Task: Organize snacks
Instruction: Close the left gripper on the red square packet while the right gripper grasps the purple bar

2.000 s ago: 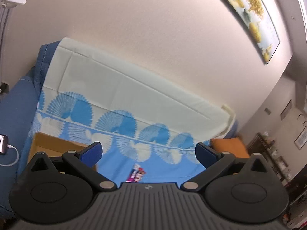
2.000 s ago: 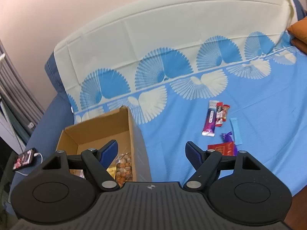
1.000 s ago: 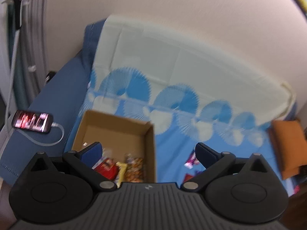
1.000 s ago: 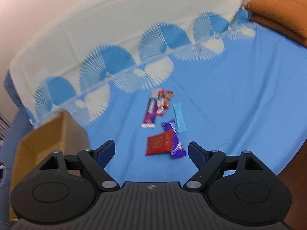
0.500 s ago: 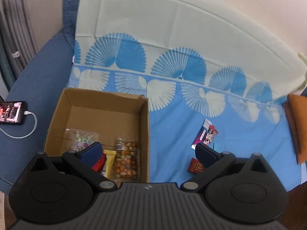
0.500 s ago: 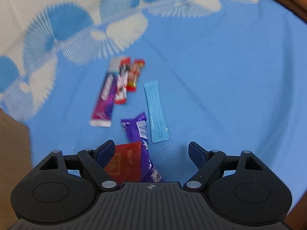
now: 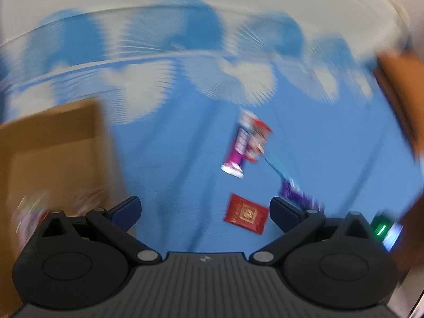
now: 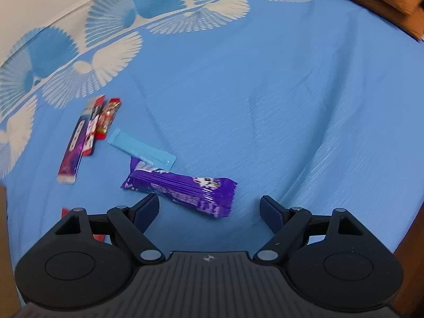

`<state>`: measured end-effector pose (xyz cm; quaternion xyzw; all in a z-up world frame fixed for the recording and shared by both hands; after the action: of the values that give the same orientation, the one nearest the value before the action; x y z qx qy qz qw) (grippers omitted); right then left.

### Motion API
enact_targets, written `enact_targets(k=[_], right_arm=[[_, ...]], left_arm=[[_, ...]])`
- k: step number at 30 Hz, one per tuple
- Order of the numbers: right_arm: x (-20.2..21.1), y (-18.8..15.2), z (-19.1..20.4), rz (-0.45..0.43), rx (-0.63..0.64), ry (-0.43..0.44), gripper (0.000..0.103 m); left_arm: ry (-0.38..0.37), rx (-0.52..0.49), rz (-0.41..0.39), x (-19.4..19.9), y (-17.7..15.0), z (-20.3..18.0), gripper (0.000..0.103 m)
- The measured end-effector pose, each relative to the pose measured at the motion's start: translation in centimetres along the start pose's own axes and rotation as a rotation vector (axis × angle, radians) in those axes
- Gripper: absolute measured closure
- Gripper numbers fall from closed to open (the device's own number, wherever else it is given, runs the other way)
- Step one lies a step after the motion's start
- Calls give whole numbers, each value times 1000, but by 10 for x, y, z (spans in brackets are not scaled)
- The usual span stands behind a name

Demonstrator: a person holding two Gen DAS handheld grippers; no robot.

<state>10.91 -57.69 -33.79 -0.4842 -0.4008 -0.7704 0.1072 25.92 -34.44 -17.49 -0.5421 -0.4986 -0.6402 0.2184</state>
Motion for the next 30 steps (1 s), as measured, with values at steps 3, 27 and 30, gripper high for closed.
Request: enact_targets(k=[3,27,30], right_arm=[[1,5,4,0,60,28,18],[-25,15,38,16,512,116,50],[-18,12,41,11,513,143,84]], left_arm=[[25,-250,62,-51,-13,-28,0],[-41,-903,157,-182,-59,-107,39],[-71,-770,187,-176,-46,-100,61]])
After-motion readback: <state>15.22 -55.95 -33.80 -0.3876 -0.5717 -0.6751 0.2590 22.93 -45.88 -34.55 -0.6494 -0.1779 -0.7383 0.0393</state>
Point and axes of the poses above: each gripper's, at about its wrist camera, not at the fingertips, and x roughly against the way its jaws point, z to its left, y to its top, the point moved 10 cm from there along -x, roughly the way its jaws point, and after that the axes turned 3 degrees about x, right-handed, at the moved point
